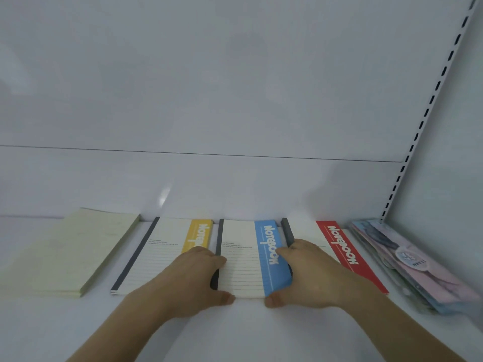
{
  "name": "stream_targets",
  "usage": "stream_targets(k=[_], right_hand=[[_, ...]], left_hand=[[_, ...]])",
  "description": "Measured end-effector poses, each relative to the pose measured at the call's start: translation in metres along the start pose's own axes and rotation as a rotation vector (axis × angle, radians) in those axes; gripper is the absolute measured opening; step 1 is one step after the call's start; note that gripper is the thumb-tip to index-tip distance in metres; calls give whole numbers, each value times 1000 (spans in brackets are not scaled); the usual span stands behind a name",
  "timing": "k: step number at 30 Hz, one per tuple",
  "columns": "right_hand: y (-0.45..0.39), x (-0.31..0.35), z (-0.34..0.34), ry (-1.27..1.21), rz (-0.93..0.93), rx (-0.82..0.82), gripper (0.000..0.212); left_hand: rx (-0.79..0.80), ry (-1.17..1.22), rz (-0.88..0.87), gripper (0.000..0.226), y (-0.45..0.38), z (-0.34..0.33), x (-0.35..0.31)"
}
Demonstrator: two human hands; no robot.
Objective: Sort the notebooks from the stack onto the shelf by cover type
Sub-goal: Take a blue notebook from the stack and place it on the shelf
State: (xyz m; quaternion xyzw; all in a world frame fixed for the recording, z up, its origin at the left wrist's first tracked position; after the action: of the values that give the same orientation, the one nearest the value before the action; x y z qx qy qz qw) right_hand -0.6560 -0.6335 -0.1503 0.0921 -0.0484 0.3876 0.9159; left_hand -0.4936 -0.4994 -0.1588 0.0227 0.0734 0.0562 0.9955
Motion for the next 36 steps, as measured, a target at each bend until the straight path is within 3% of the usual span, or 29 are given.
stream_targets(k=[5,10,16,23,30,36], right_hand=[[1,3,3,-24,-2,4,70],[4,5,-3,70,4,2,78],[2,6,-5,-19,-36,20,91],[7,7,0,-15,-27,35,63],[10,5,1,7,-19,5,69],[22,10,2,36,101,-137,78]], left_hand=[[11,37,-36,68,-2,2,6],[-2,34,-83,58,-1,0,8],[-46,29,-109,45,1,1,10],[-49,-62,-121,40,5,4,7],[-14,-140,-91,39,7,5,6],[-79,-59,16,75,18,6,-1]])
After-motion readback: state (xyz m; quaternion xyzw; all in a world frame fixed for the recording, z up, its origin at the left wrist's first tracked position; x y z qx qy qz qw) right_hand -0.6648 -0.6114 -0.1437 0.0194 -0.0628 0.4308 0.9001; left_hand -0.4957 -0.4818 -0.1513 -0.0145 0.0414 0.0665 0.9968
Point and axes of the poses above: each hand's wrist, its own y-axis away from the middle knuckle, its own z-axis out of the back of the hand, x = y × z, the point moved 5 cm from there along -y, towards the middle knuckle, and after that the axes turned 9 degrees about -z, right-handed, at the moved point
